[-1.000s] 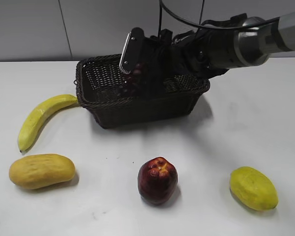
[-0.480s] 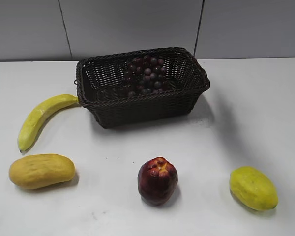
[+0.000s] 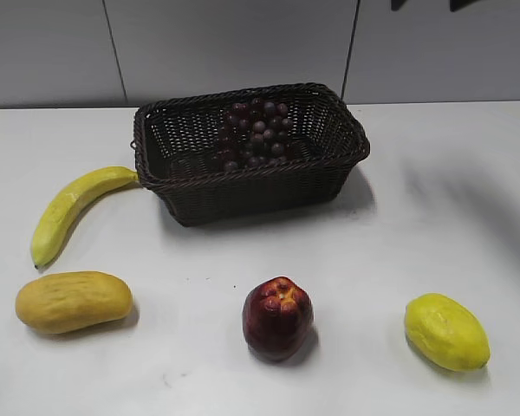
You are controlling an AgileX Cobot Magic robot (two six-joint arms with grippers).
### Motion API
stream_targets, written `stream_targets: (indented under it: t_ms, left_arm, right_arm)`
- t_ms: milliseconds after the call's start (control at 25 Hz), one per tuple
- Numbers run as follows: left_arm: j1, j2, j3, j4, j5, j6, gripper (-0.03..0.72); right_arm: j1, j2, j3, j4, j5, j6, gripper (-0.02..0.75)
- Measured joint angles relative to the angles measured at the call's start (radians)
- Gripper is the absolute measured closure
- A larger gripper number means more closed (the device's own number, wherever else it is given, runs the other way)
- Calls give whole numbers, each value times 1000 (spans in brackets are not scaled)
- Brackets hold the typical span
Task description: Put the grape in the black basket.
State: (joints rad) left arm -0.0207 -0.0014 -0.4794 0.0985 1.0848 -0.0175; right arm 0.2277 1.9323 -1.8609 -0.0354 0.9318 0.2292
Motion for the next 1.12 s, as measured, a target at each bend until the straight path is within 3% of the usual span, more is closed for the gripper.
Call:
stream_targets:
  t_ms: [200, 520, 1120]
  left_arm:
    - [0, 0, 0, 0, 0, 0, 471]
    - [0, 0, 0, 0, 0, 0, 471]
    - [0, 0, 0, 0, 0, 0, 471]
  right_arm:
    - [-53, 0, -1, 9, 238, -118, 146]
    - [-54, -108, 119, -4, 251, -162, 146]
    - [-54, -646, 805, -3, 193, -176, 147]
